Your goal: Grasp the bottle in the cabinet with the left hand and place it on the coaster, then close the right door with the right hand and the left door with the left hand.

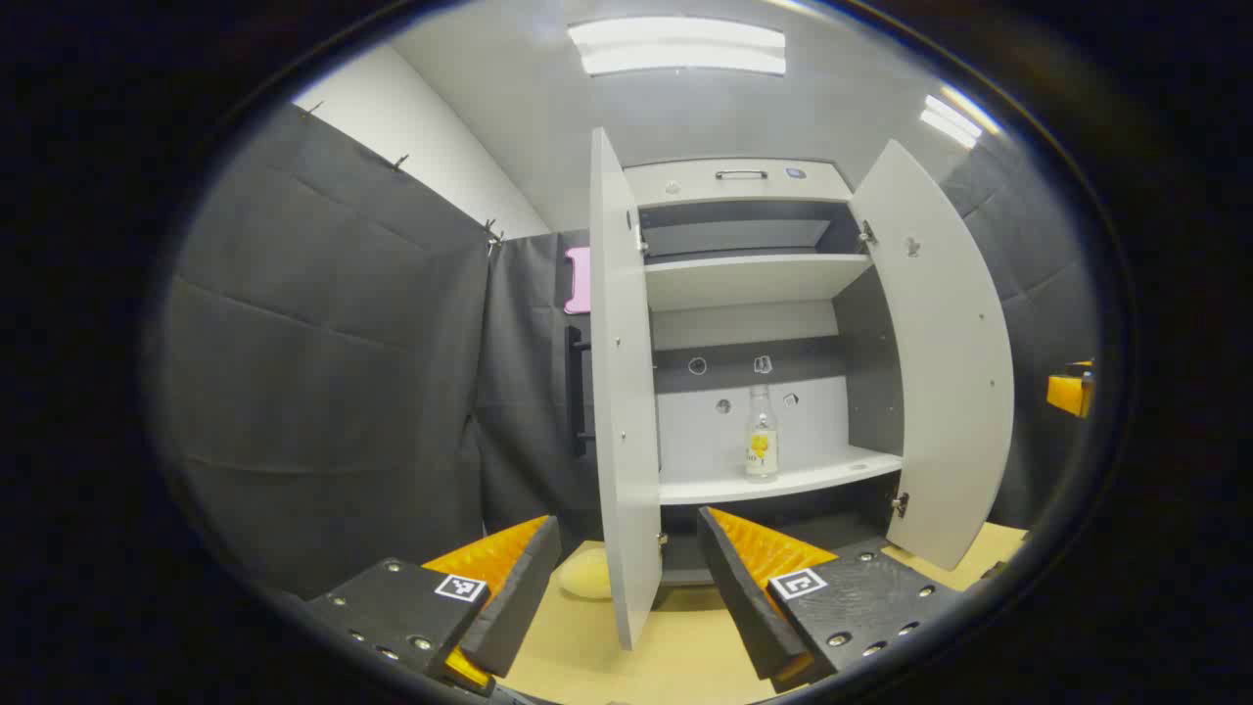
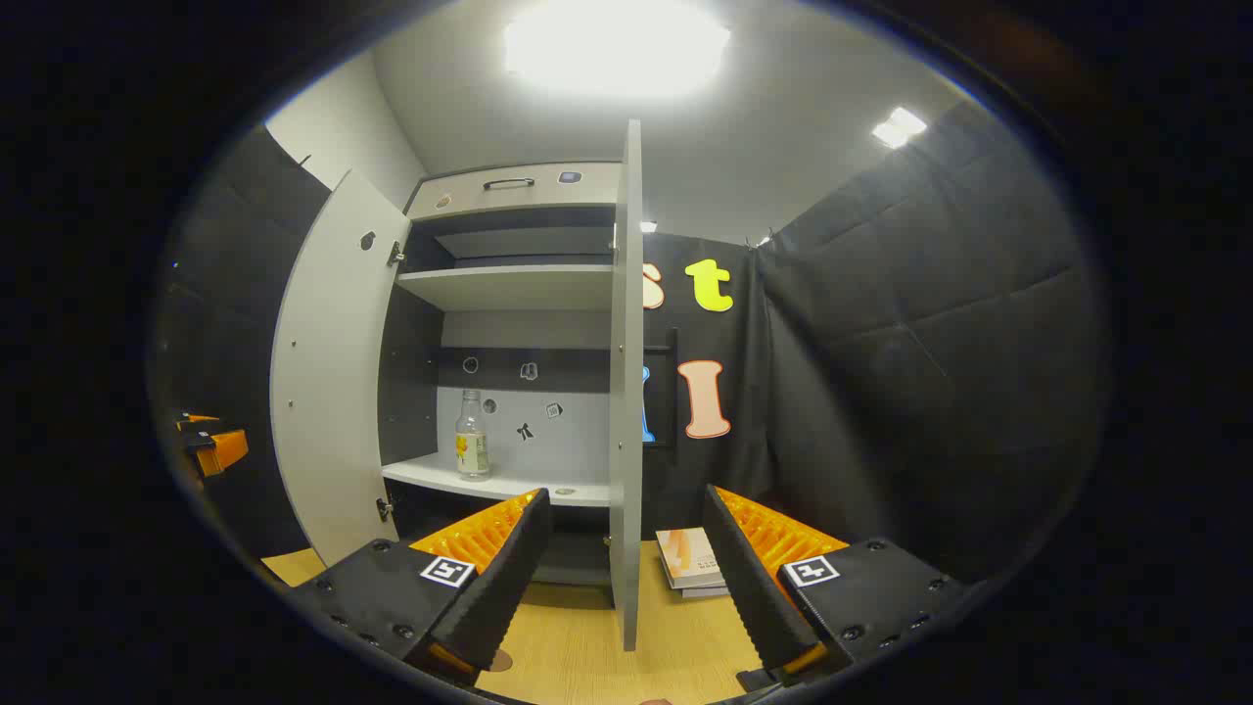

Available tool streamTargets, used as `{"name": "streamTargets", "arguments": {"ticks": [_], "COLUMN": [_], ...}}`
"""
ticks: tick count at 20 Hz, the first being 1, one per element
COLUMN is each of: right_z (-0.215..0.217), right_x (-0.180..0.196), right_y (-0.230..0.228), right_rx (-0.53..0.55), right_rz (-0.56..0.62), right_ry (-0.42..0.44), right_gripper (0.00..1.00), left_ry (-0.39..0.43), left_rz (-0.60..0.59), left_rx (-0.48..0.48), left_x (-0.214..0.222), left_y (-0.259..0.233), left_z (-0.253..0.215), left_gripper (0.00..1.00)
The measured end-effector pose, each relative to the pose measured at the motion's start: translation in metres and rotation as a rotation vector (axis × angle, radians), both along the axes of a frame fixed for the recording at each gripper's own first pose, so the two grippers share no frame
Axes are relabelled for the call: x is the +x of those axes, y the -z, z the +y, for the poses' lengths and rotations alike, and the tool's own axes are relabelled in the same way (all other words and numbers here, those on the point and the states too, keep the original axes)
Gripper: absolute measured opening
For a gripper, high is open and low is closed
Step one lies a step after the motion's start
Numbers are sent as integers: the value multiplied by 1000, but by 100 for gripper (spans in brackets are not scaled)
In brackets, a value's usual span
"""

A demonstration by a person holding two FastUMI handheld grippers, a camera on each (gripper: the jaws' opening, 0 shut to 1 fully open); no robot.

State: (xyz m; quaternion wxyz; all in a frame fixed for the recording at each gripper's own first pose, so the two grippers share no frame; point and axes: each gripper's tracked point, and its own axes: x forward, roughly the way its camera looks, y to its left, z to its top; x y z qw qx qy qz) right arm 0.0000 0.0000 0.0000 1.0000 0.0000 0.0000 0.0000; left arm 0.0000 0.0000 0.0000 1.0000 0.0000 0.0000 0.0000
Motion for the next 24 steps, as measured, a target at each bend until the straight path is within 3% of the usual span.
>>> {"name": "streamTargets", "arguments": {"ticks": [24], "right_z": [-15], "right_x": [22], "right_y": [7], "right_rx": [21], "right_rz": [-10], "right_ry": [-3], "right_gripper": [99], "left_ry": [-13], "left_rz": [-29], "left_rx": [1], "left_x": [3], "left_y": [-3], "left_z": [0], "left_gripper": [89]}}
